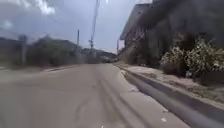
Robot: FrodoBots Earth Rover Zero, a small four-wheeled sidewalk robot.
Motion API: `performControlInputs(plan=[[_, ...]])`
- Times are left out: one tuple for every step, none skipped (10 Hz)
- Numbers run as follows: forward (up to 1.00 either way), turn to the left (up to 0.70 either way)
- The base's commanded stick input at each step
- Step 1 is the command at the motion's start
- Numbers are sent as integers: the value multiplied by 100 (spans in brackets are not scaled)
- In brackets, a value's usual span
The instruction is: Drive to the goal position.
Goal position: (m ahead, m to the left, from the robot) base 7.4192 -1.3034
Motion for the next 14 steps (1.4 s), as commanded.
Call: performControlInputs(plan=[[70,0],[70,0],[70,0],[70,0],[70,-8],[70,-19],[70,-30],[70,-25],[70,-6],[70,0],[70,0],[70,0],[70,0],[70,0]])
